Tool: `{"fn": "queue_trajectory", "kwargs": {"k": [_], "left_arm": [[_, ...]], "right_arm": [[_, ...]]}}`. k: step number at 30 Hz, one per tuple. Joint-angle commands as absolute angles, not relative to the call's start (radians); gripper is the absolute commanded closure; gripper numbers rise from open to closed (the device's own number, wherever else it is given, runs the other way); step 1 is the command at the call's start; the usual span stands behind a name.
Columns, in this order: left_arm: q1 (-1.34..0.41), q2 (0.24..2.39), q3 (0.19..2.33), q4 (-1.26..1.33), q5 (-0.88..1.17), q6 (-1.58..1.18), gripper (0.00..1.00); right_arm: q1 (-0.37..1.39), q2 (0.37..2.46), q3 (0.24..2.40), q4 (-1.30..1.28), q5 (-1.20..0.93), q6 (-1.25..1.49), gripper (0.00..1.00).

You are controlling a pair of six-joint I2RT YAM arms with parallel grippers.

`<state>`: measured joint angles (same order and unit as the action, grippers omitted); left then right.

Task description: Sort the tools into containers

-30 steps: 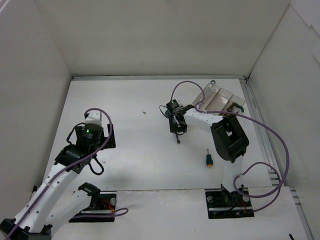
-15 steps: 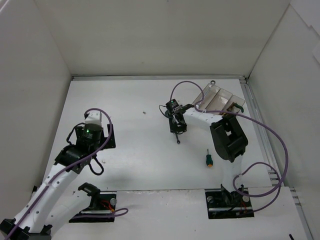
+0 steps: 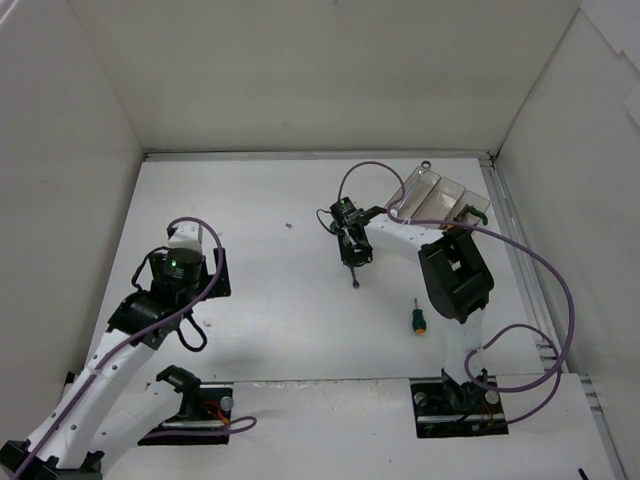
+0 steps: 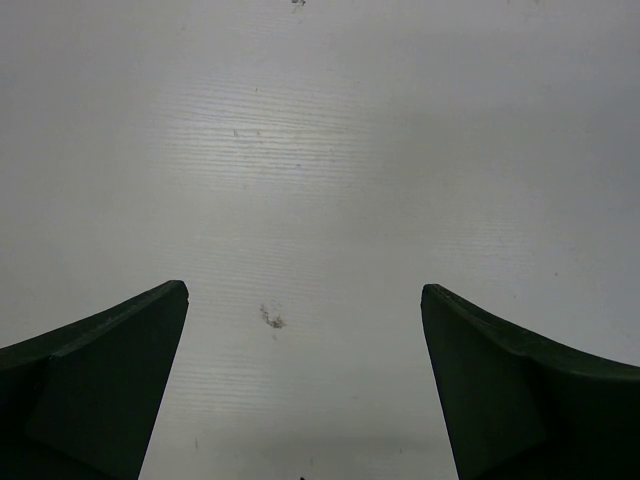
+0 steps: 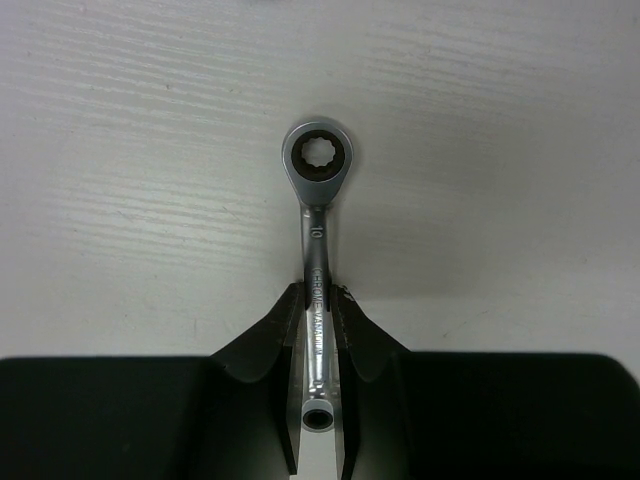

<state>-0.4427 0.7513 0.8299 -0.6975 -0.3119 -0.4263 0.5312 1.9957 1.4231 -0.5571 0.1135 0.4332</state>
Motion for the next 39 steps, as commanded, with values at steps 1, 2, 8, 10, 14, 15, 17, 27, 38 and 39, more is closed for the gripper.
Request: {"fn": "queue_trajectory", "kwargs": {"k": [1, 2, 8, 10, 14, 15, 17, 27, 38, 39], "left_arm": [[-0.436, 0.744, 0.854, -0.655, -0.327, -0.422, 0.0], [-0.436, 0.744, 0.854, -0.655, -0.327, -0.423, 0.0], [-0.436, 0.736, 0.854, -0.655, -0.33, -0.425, 0.0], [-0.436, 0.736, 0.854, -0.655, -0.33, -0.423, 0.0], [-0.436, 0.736, 0.854, -0.655, -0.328, -0.423, 0.0], [-0.436, 0.739, 0.854, -0.655, -0.328, -0.423, 0.0], [-0.436, 0.741, 0.854, -0.655, -0.327, -0.422, 0.0], [-0.436, 0.744, 0.854, -0.653, -0.324, -0.423, 0.0], [-0.436, 0.744, 0.853, -0.652, -0.322, -0.422, 0.0], [-0.436, 0.749, 0.854, -0.653, -0.321, -0.422, 0.0]], "right_arm": [[0.531, 1.959, 1.439, -0.624, 0.132, 0.42, 1.0], [0.532, 1.935, 1.451, -0.626, 0.136, 0.42, 1.0], [0.534, 1.868, 1.492, -0.627, 0.13, 0.428, 1.0], [0.529, 1.856, 1.499, -0.627, 0.127, 0.433, 1.0], [0.514, 1.813, 1.522, -0.629, 0.118, 0.443, 1.0], [0.503, 1.806, 1.525, -0.629, 0.115, 0.443, 1.0], [0.495, 1.792, 1.542, -0.63, 0.1, 0.443, 1.0], [0.339, 1.756, 1.684, -0.656, 0.13, 0.475, 1.0], [0.088, 1.897, 1.882, -0.661, 0.167, 0.61, 1.0], [0.077, 1.926, 1.899, -0.661, 0.164, 0.626, 1.0]]}}
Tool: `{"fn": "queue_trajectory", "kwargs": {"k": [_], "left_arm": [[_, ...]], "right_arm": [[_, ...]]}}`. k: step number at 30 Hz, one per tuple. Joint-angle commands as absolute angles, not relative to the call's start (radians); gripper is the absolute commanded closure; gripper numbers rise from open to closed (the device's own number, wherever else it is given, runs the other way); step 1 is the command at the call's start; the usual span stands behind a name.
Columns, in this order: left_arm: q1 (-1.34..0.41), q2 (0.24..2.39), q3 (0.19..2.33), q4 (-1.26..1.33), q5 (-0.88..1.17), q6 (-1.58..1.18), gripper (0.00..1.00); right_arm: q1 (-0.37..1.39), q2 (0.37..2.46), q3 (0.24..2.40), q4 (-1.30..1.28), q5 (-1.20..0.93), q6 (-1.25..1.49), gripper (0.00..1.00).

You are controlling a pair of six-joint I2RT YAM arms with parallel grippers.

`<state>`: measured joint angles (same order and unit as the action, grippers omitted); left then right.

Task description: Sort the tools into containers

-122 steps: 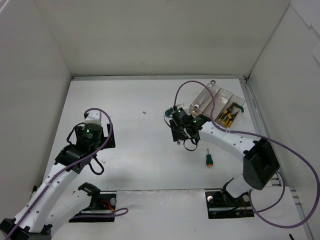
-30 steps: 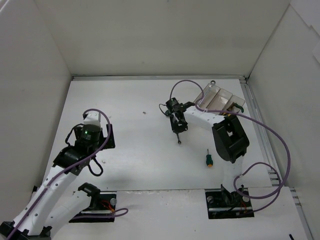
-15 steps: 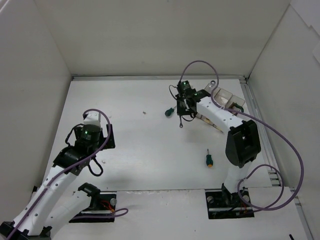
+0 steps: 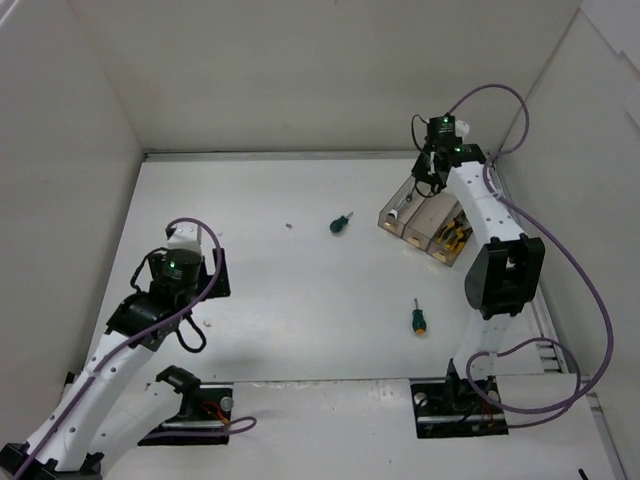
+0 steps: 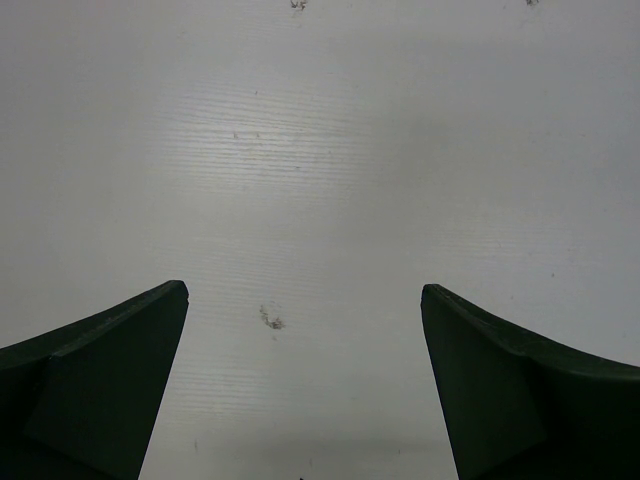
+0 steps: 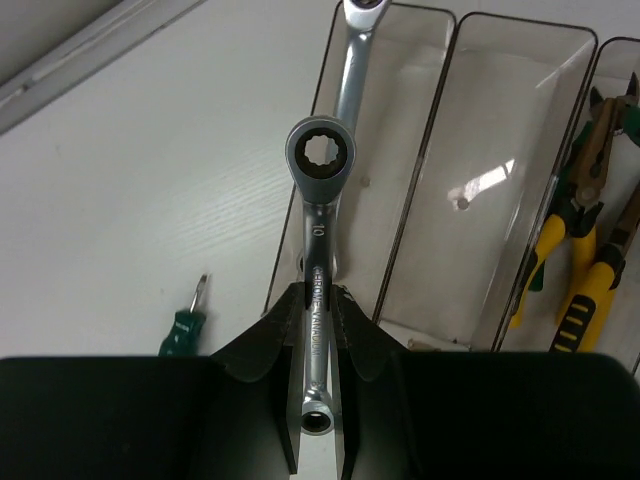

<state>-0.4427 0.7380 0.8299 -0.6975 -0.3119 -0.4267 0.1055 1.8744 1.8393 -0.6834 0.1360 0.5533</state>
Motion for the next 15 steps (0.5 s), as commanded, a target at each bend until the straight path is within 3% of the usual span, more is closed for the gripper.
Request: {"fn": "queue_trajectory", "kwargs": {"k": [1, 15], "left_arm": [[-0.436, 0.75, 0.853, -0.652, -0.321, -0.422, 0.0], [-0.436, 0.762, 0.854, -0.655, -0.333, -0.422, 0.0]], "right_arm": [[0.065, 1.942, 1.926, -0.661, 0.164, 0.633, 1.0], [0.037, 2.201, 2.1, -0.663, 0.094, 0.732, 1.0]]}}
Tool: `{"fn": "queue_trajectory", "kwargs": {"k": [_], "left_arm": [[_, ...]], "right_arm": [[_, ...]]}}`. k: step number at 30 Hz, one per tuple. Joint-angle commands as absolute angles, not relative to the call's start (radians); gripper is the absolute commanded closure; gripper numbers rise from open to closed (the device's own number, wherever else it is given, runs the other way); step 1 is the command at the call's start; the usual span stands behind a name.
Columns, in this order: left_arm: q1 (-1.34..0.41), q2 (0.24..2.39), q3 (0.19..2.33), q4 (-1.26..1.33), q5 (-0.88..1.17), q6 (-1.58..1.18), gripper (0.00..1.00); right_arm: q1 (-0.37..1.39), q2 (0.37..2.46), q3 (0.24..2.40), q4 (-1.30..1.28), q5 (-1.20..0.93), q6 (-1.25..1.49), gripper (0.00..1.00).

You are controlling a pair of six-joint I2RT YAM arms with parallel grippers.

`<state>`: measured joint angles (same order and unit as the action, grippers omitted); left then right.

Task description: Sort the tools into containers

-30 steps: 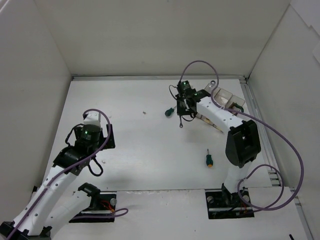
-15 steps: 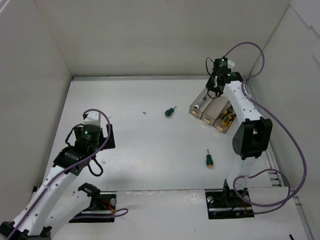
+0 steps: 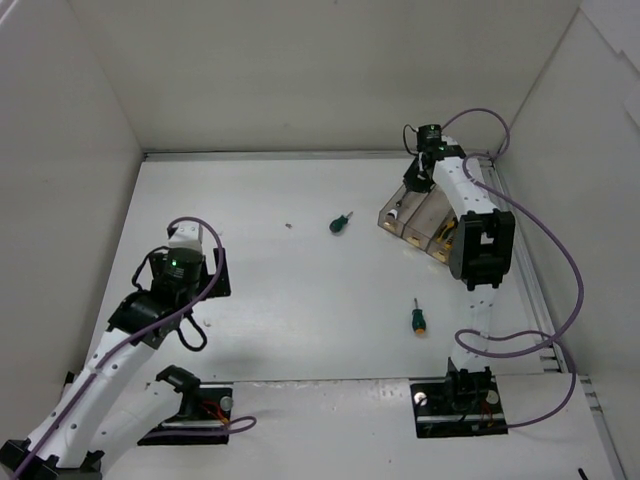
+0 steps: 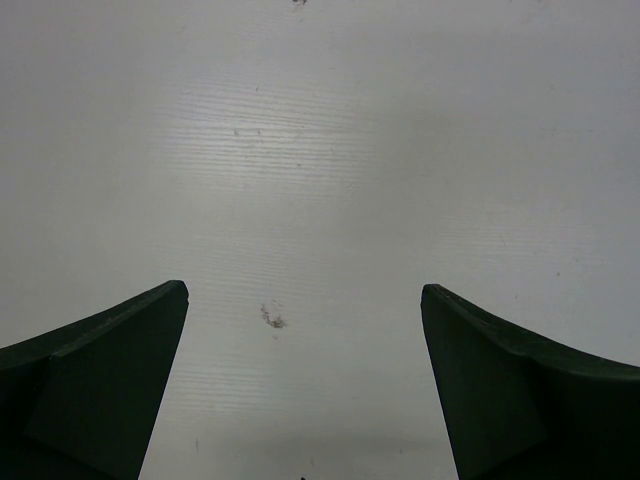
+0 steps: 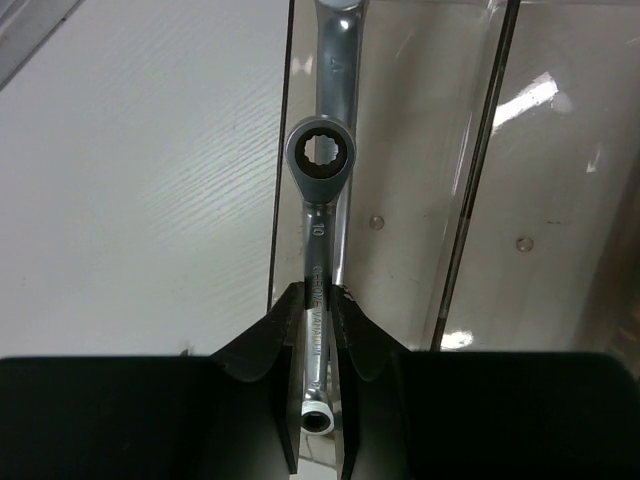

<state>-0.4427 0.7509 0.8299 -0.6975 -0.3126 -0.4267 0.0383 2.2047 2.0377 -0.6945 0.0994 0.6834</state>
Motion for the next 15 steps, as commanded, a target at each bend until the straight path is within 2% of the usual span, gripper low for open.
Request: {"fn": "queue_trajectory", "kwargs": {"k": [1, 5, 6, 7, 9, 11, 13, 15], "left_arm": [[-0.436, 0.764, 0.853, -0.655, -0.334, -0.422, 0.0], [-0.436, 0.769, 0.854, -0.657, -0.336, -0.423, 0.0], [-0.436, 0.77, 0.854, -0.658, -0.336, -0.422, 0.0], [-0.436, 0.77, 0.854, -0.658, -0.337, -0.422, 0.0], [-0.436, 0.772, 0.854, -0.658, -0.336, -0.422, 0.0], [-0.436, 0.772, 0.854, -0.658, -0.336, -0.422, 0.0], [-0.436, 0.772, 0.856, -0.657, -0.334, -0.422, 0.0], [-0.436, 0.772, 0.854, -0.655, -0.331, -0.422, 0.0]], "right_arm": [[0.037, 2.209, 2.102, -0.663, 0.094, 0.736, 1.0], [0.038, 2.227, 2.091, -0.661, 0.098, 0.739, 0.98], [0.037, 2.232, 2.085, -0.663, 0.103, 0.738, 0.95], [0.037, 2.233, 2.082, -0.661, 0.103, 0.736, 0.86], [0.04, 2.229, 2.071, -0.663, 0.106, 0.732, 0.83], [0.037, 2.224, 2.066, -0.663, 0.107, 0.729, 0.76], [0.037, 2.214, 2.066, -0.663, 0.109, 0.719, 0.63], [0.038, 2.198, 2.062, -0.661, 0.124, 0.713, 0.56]]}}
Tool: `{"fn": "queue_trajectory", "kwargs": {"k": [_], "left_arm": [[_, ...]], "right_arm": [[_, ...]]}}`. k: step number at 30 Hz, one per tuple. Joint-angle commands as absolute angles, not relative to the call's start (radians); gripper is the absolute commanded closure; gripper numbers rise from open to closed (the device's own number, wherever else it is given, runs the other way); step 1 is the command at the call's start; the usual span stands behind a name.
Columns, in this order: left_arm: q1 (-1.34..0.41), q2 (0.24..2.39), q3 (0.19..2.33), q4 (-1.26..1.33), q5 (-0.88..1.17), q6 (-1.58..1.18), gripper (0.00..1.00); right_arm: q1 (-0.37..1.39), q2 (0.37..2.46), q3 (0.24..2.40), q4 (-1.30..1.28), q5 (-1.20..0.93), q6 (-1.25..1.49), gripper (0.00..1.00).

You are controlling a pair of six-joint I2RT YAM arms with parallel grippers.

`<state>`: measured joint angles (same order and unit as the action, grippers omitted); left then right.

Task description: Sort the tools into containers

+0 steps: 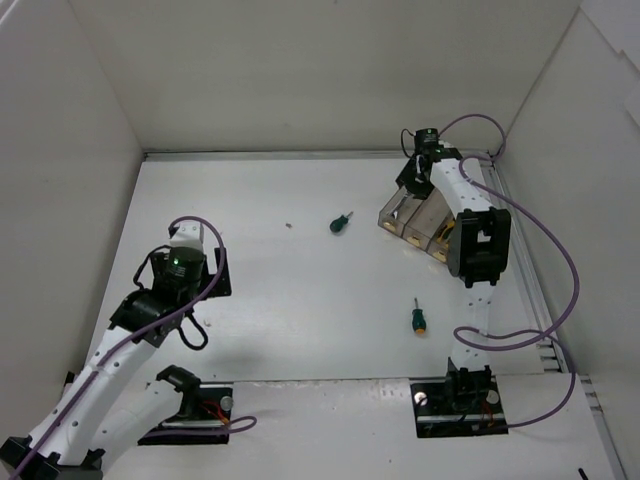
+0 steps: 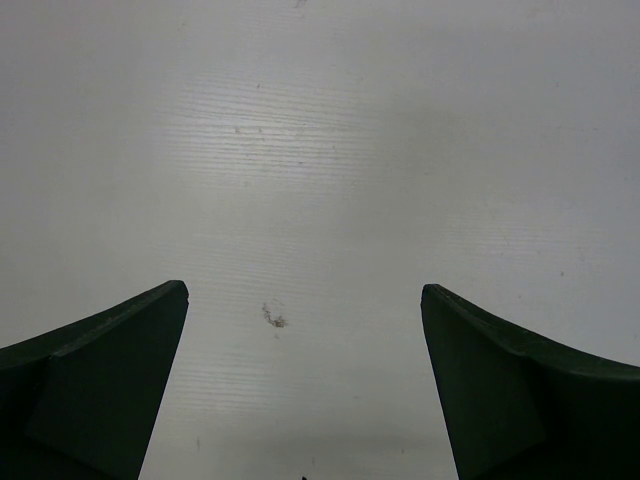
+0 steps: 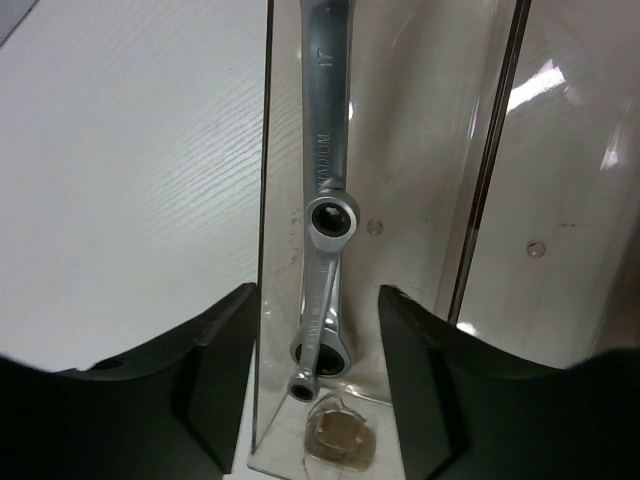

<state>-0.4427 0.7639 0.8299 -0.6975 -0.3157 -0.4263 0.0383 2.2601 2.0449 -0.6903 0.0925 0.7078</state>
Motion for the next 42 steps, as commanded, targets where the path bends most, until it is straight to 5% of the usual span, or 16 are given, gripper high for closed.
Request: {"fn": "queue_trajectory", "kwargs": {"k": [1, 9, 22, 32, 42], "left_arm": [[-0.436, 0.775, 0.854, -0.655, -0.33, -0.419, 0.0], [-0.436, 0.761, 0.854, -0.652, -0.327, -0.42, 0.0], [-0.436, 0.755, 0.853, -0.643, -0.308, -0.413, 0.0], [-0.436, 0.768, 0.853, -0.637, -0.292, -0.405, 0.0], [-0.436, 0.776, 0.85, -0.637, -0.287, -0.405, 0.0]], "right_arm": [[0.037, 2.192, 2.059, -0.661, 0.126, 0.709, 0.49], [0.038, 2.06, 1.97, -0.663, 0.169, 0.658, 0.28], [0.09, 1.746, 1.659, -0.664, 0.206, 0.44, 0.21], [0.101, 1.48, 1.33, -0.673, 0.158, 0.388, 0.03], [0.144, 1.307, 1.002, -0.713, 0.074, 0.443, 0.03]]}}
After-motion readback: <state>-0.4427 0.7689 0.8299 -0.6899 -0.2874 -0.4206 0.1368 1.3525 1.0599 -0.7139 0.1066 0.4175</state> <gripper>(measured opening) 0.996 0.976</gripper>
